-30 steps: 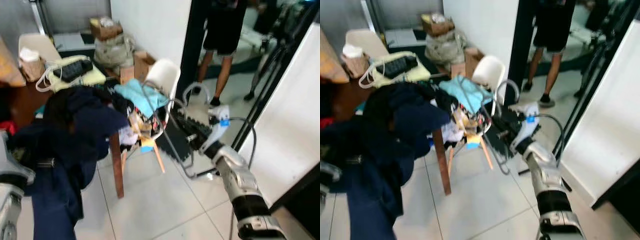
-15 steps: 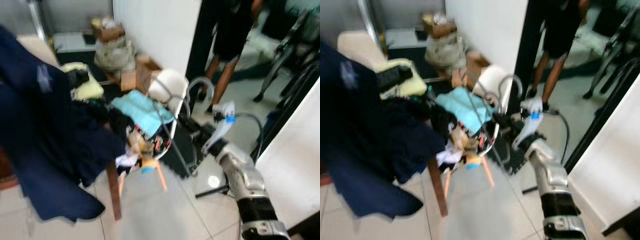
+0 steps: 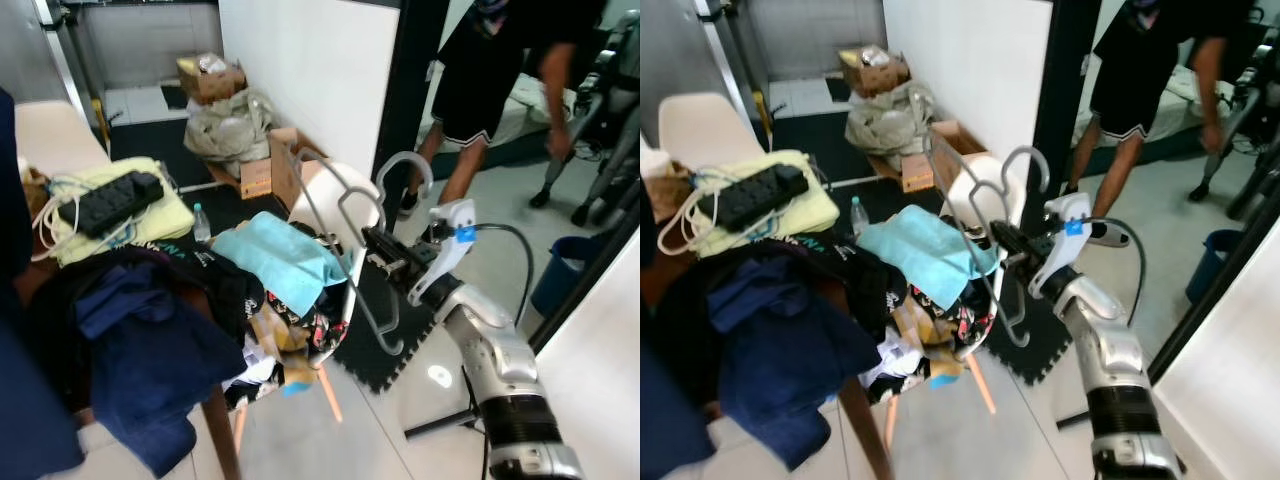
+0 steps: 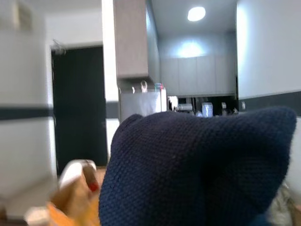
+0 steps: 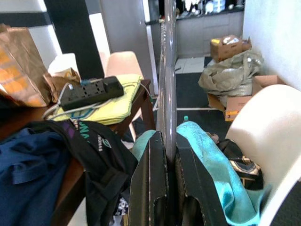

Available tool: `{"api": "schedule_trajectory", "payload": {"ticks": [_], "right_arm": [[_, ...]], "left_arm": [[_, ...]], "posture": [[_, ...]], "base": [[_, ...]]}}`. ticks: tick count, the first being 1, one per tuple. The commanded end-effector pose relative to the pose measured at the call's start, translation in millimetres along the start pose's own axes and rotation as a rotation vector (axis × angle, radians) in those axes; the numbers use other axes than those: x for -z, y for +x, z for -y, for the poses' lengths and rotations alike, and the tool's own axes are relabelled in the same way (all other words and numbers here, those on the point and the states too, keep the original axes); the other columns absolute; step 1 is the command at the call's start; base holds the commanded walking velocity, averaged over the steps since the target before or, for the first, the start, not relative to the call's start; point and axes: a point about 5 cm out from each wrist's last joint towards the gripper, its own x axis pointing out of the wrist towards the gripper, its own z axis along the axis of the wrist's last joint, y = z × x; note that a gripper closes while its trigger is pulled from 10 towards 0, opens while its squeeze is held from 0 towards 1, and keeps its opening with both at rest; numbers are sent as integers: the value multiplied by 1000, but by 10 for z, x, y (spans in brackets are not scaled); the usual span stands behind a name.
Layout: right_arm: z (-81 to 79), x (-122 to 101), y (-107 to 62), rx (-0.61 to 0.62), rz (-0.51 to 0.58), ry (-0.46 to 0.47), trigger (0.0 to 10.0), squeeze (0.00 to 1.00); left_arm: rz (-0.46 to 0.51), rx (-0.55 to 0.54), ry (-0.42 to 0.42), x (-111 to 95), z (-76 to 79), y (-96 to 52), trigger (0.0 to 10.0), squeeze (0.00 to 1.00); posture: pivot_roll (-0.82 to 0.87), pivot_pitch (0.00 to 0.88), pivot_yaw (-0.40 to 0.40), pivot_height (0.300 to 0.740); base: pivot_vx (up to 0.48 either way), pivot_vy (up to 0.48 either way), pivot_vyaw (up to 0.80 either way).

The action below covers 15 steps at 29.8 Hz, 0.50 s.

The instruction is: Hang hanger

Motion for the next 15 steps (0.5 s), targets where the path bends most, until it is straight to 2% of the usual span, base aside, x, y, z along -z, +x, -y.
{"api": "schedule_trajectory", "payload": {"ticks": [1,2,4,5,7,8,9,10,11,12,13,15], "right_arm": [[33,10,-39,19,-20,-8,10000,0],[36,11,-44,19,-22,-8,10000,0],[27,15,-57,12,-28,-7,10000,0],[27,15,-57,12,-28,-7,10000,0],[-6,30,-69,-20,-44,-7,10000,0],[-56,46,-77,-67,-59,-6,10000,0],[-56,46,-77,-67,-59,-6,10000,0],[-135,60,-96,-140,-75,-2,10000,0],[-190,68,-110,-190,-86,1,10000,0],[-190,68,-110,-190,-86,1,10000,0],[-250,81,-134,-246,-104,-1,10000,0],[-250,81,-134,-246,-104,-1,10000,0]], "left_arm": [[33,33,-10,-67,120,9,10000,0],[23,44,-12,-37,162,1,10000,0],[-62,110,-55,157,309,-73,10000,0],[-62,110,-55,157,309,-73,10000,0],[-167,236,-126,419,548,-244,10000,0],[-231,342,-130,585,726,-415,10000,0],[-231,342,-130,585,726,-415,10000,0],[-321,466,-149,777,924,-657,10000,0],[-379,542,-163,885,1038,-827,10000,0],[-379,542,-163,885,1038,-827,10000,0],[-460,618,-157,1027,1131,-1050,10000,0],[-460,618,-157,1027,1131,-1050,10000,0]], "posture": [[7,0,-15,740],[6,0,-12,740],[4,0,-13,740],[4,0,-13,740],[5,0,-17,740],[4,0,-20,740],[4,0,-20,740],[9,0,-25,740],[9,0,-25,740],[9,0,-25,740],[10,0,-27,740],[10,0,-27,740]], "base": [[0,0,0],[0,0,0],[0,0,0],[0,0,0],[0,0,0],[0,0,0],[0,0,0],[0,0,0],[0,0,0],[0,0,0],[0,0,0],[0,0,0]]}}
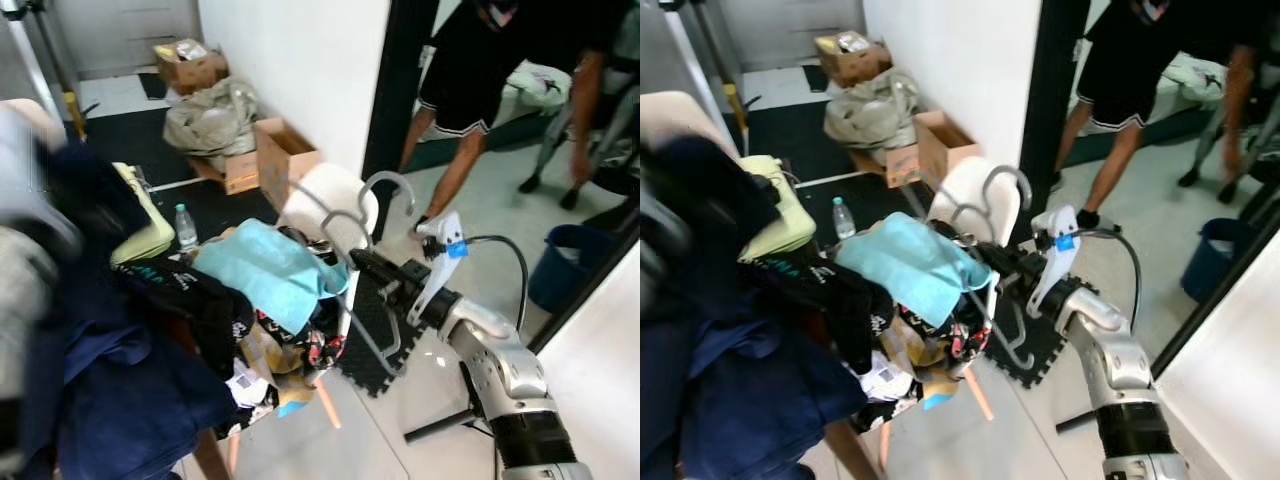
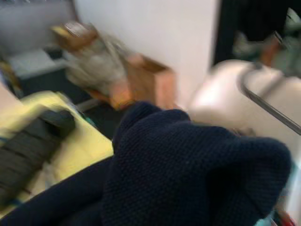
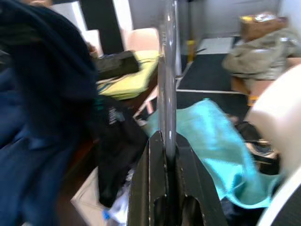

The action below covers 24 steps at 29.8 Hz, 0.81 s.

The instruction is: Hang hanger

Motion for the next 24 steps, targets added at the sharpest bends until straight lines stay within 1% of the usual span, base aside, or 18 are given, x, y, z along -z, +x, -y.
{"api": "schedule_trajectory", "payload": {"ticks": [1,2,3,4,5,7,9,10,11,12,15,16,17,19,20,21,22,24], "right_arm": [[-65,-10,7,-53,-6,5,10000,0],[-65,-10,7,-53,-6,5,10000,0],[-106,-2,-6,-93,-20,6,10000,0],[-106,-2,-6,-93,-20,6,10000,0],[-144,2,-14,-127,-29,8,10000,0],[-207,-2,-18,-178,-36,18,10000,0],[-207,-2,-18,-178,-36,18,10000,0],[-240,-8,-20,-202,-36,27,10000,0],[-273,-12,-30,-228,-40,33,10000,0],[-308,-7,-42,-258,-53,28,10000,0],[-346,12,-58,-292,-81,11,10000,0],[-343,19,-55,-286,-89,2,10000,0],[-343,19,-55,-286,-89,2,10000,0],[-314,3,-39,-257,-85,-2,10000,0],[-290,-16,-32,-240,-76,-2,10000,0],[-264,-45,-29,-223,-64,0,10000,0],[-264,-45,-29,-223,-64,0,10000,0],[-253,-66,-29,-217,-57,4,10000,0]], "left_arm": [[8,27,13,-18,48,-52,10000,0],[8,27,13,-18,48,-52,10000,0],[-124,40,90,255,89,-145,10000,0],[-124,40,90,255,89,-145,10000,0],[-241,32,152,480,69,-263,10000,0],[-363,-10,181,685,-32,-425,10000,0],[-363,-10,181,685,-32,-425,10000,0],[-363,-31,169,672,-85,-452,10000,27],[-341,-50,139,627,-125,-470,10000,604],[-320,-49,128,574,-156,-483,10000,1000],[-292,-15,133,502,-171,-504,10000,1000],[-281,60,164,475,-131,-532,10000,1000],[-281,60,164,475,-131,-532,10000,1000],[-266,179,184,455,-57,-621,10000,1000],[-240,218,142,427,-27,-676,10000,1000],[-185,259,40,366,10,-752,10000,1000],[-185,259,40,366,10,-752,10000,1000],[-131,290,-45,303,39,-814,10000,1000]], "posture": [[10,0,-27,740],[10,0,-27,740],[16,0,-29,740],[16,0,-29,740],[18,0,-27,740],[16,0,-25,740],[16,0,-25,740],[18,0,-24,740],[18,0,-24,740],[18,0,-24,740],[17,0,-24,740],[16,0,-22,740],[16,0,-22,740],[15,0,-20,740],[17,0,-20,740],[22,0,-21,740],[22,0,-21,740],[23,0,-22,740]], "base": [[0,0,0],[0,0,0],[0,0,0],[0,0,0],[0,0,0],[0,0,0],[0,0,0],[0,0,0],[0,0,0],[0,0,0],[0,0,0],[0,0,0],[0,0,0],[0,0,0],[0,0,0],[0,0,0],[0,0,0],[0,0,0]]}}
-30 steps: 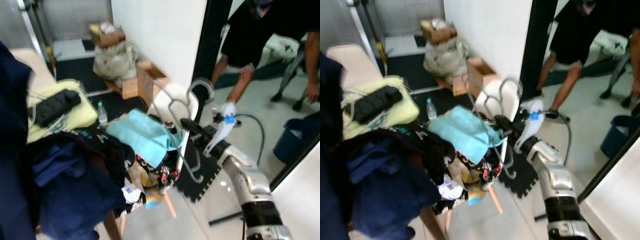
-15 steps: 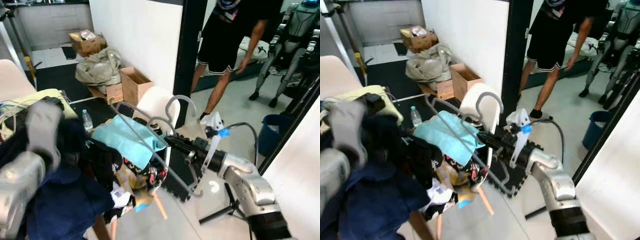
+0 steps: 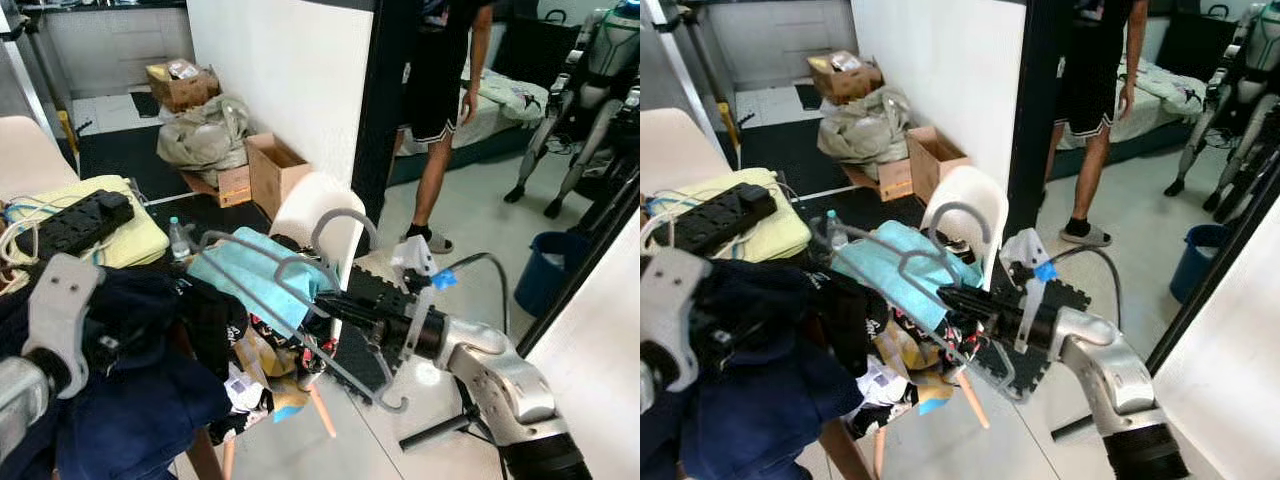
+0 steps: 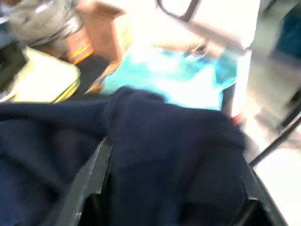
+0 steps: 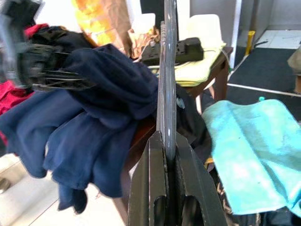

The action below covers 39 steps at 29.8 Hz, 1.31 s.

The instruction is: Hang hanger

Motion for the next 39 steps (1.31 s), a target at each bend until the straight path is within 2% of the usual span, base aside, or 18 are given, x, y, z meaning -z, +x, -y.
{"api": "schedule_trajectory", "payload": {"ticks": [1,4,5,8,10,12,13,14,15,17,18,19,24,31,33,35,37,39], "right_arm": [[17,-37,7,6,7,0,10000,0],[33,-75,18,12,16,-4,10000,0],[33,-75,18,12,16,-4,10000,0],[53,-104,34,24,27,-5,10000,0],[69,-115,42,34,30,-9,10000,0],[100,-129,50,53,33,-16,10000,0],[100,-129,50,53,33,-16,10000,0],[117,-138,54,63,36,-17,10000,0],[117,-138,54,63,36,-17,10000,0],[151,-161,62,82,46,-19,10000,0],[151,-161,62,82,46,-19,10000,0],[170,-177,68,93,52,-19,10000,0],[194,-197,82,111,61,-21,10000,0],[210,-167,130,168,37,-66,10000,0],[210,-167,130,168,37,-66,10000,0],[175,-154,147,156,40,-67,10000,0],[175,-154,147,156,40,-67,10000,0],[163,-156,155,151,46,-65,10000,0]], "left_arm": [[55,24,-36,-66,19,-55,10000,1000],[164,64,-164,-104,67,-221,10000,1000],[164,64,-164,-104,67,-221,10000,1000],[222,36,-248,-84,37,-328,10000,1000],[255,-17,-275,-71,-15,-380,10000,1000],[297,-171,-334,-24,-173,-464,10000,1000],[297,-171,-334,-24,-173,-464,10000,1000],[293,-255,-353,6,-259,-493,10000,0],[293,-255,-353,6,-259,-493,10000,0],[287,-383,-341,13,-381,-530,10000,0],[287,-383,-341,13,-381,-530,10000,0],[283,-441,-319,-7,-427,-538,10000,0],[293,-509,-276,-79,-476,-525,10000,0],[347,-457,-190,-326,-408,-306,10000,0],[347,-457,-190,-326,-408,-306,10000,0],[354,-455,-183,-349,-364,-178,10000,0],[354,-455,-183,-349,-364,-178,10000,0],[341,-475,-180,-330,-348,-77,10000,0]], "posture": [[23,0,-22,740],[33,0,-27,740],[33,0,-27,740],[36,0,-31,740],[39,0,-35,740],[43,0,-39,740],[43,0,-39,740],[46,0,-43,740],[46,0,-43,740],[48,0,-45,740],[48,0,-45,740],[49,0,-46,740],[47,0,-46,740],[38,0,-37,740],[38,0,-37,740],[32,0,-34,740],[32,0,-34,740],[28,0,-33,740]], "base": [[0,0,0],[0,0,0],[0,0,0],[0,0,0],[0,0,0],[0,0,0],[0,0,0],[0,0,0],[0,0,0],[0,0,0],[0,0,0],[-352,0,0],[-429,0,0],[-411,0,343],[0,0,800],[0,0,800],[0,0,800],[0,0,800]]}}
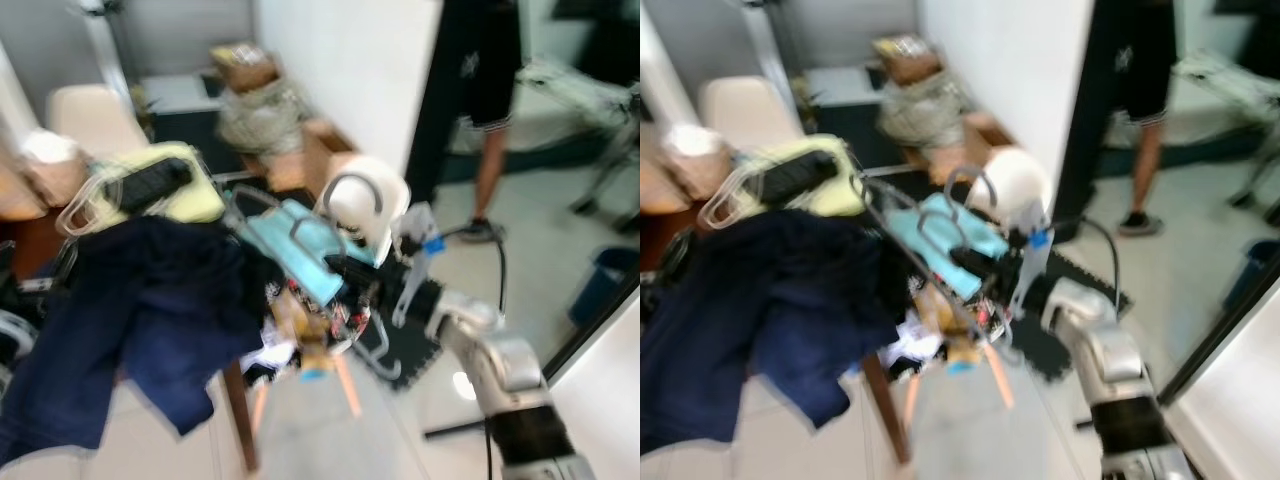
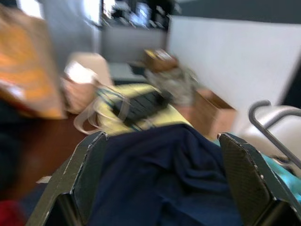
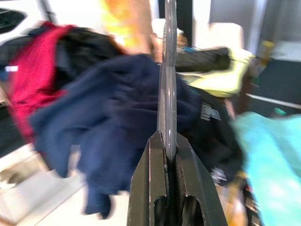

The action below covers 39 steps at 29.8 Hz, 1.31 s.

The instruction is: Hang hanger

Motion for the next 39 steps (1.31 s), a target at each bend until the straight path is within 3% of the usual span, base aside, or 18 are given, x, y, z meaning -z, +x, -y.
{"api": "schedule_trajectory", "payload": {"ticks": [1,15,23,39], "right_arm": [[-18,-48,11,-7,28,-13,10000,0],[-25,-58,32,-6,45,-26,10000,0],[-4,-20,59,31,20,-31,10000,0],[36,-55,41,67,44,-35,10000,0]], "left_arm": [[-28,-20,5,91,19,35,10000,0],[-87,-148,70,233,-6,116,10000,0],[-80,-168,105,233,-3,135,10000,0],[-51,-158,99,176,57,178,10000,0]], "posture": [[28,0,-33,740],[32,0,-27,740],[32,0,-26,740],[29,0,-22,740]], "base": [[0,0,800],[0,42,788],[-210,371,0],[-308,363,0]]}}
